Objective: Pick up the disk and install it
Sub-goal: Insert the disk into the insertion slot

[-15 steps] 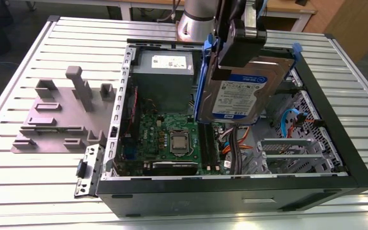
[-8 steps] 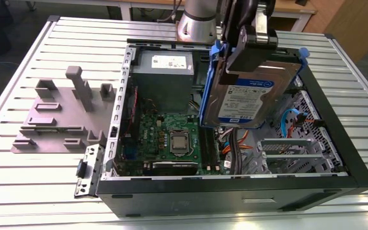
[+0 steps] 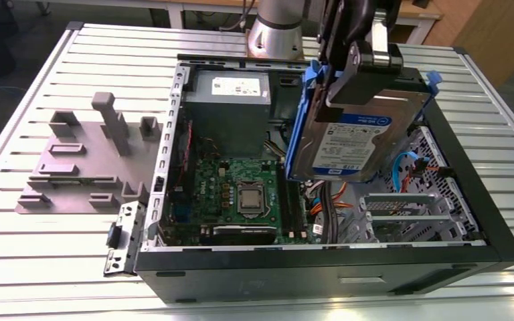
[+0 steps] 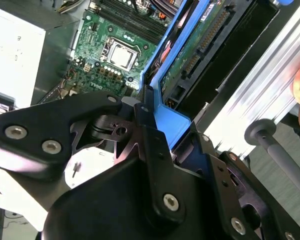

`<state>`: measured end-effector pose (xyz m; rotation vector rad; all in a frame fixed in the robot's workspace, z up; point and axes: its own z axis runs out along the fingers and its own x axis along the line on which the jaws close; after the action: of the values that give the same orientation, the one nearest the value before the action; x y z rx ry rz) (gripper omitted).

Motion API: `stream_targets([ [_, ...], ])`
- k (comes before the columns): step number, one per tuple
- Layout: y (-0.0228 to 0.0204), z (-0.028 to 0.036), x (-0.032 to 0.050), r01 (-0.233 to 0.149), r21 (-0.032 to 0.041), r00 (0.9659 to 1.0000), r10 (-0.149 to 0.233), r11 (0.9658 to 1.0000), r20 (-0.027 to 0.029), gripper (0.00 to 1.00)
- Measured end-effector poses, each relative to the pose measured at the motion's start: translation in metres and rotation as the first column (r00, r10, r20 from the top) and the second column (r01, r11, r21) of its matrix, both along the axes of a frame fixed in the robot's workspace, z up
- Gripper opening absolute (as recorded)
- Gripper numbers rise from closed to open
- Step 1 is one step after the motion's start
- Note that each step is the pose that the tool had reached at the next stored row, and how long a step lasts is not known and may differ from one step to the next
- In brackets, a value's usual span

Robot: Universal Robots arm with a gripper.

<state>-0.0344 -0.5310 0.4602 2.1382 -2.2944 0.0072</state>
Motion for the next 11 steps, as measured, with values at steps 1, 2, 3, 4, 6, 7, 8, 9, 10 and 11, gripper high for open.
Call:
stream_targets([
  [1,-0.0008,-0.0001,0.0002,0.000,-0.0009,1.0000,0.000,1.0000,0.0000,0.36],
  [2,-0.0019,-0.0001,0.0004,0.000,-0.0018,1.0000,0.000,1.0000,0.0000,0.36],
  [3,-0.0030,-0.0002,0.0005,0.000,-0.0030,1.0000,0.000,1.0000,0.0000,0.36],
  [4,-0.0041,-0.0003,0.0006,0.000,-0.0045,1.0000,0.000,1.0000,0.0001,0.36],
  [6,-0.0060,-0.0004,0.0010,0.000,-0.0077,1.0000,0.000,1.0000,0.0000,0.36],
  [7,-0.0068,-0.0005,0.0013,0.000,-0.0093,1.0000,0.000,1.0000,0.0001,0.36],
  [8,-0.0073,-0.0006,0.0019,0.000,-0.0108,1.0000,0.000,0.9999,0.0001,0.36],
  [9,-0.0076,-0.0005,0.0027,0.000,-0.0125,1.0000,0.000,0.9999,0.0000,0.36],
  [10,-0.0078,-0.0005,0.0038,0.000,-0.0142,1.0000,0.000,0.9999,-0.0001,0.36],
  [11,-0.0080,-0.0006,0.0050,0.000,-0.0156,1.0000,0.000,0.9999,0.0000,0.36],
])
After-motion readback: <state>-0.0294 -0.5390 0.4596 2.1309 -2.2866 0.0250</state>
